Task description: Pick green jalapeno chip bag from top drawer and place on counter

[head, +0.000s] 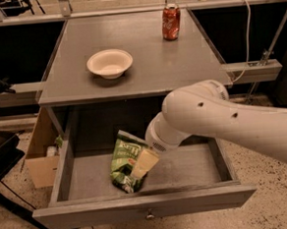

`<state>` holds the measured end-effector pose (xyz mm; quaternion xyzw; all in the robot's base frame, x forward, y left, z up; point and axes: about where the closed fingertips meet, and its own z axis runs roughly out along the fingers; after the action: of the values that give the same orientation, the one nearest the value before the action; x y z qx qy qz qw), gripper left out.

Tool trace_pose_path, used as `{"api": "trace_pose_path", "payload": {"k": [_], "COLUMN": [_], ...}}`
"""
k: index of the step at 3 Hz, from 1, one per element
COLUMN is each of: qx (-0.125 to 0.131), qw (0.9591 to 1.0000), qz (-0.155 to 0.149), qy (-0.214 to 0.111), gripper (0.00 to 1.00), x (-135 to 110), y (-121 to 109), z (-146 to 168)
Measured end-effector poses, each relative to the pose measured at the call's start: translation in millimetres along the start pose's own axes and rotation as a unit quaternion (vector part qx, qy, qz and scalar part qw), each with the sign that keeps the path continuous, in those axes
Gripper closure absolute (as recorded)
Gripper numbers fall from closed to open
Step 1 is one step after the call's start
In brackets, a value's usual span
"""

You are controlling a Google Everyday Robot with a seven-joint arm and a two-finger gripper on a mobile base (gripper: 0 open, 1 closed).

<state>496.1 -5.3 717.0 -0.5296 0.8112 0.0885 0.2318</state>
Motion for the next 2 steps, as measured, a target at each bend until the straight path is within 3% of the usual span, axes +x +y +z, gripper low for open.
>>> {"api": "trace_pose_path", "payload": {"k": [1,2], "qx": [0.025,0.014], "qw": [0.9996,0.9999], "qz": [-0.004,-0.003], "qy": [-0.014,-0.007], "gripper": [0.0,0.0], "x": [-22.6,-37.8], "y": [-20.7,-19.5], "z": [26.1,48.1]}}
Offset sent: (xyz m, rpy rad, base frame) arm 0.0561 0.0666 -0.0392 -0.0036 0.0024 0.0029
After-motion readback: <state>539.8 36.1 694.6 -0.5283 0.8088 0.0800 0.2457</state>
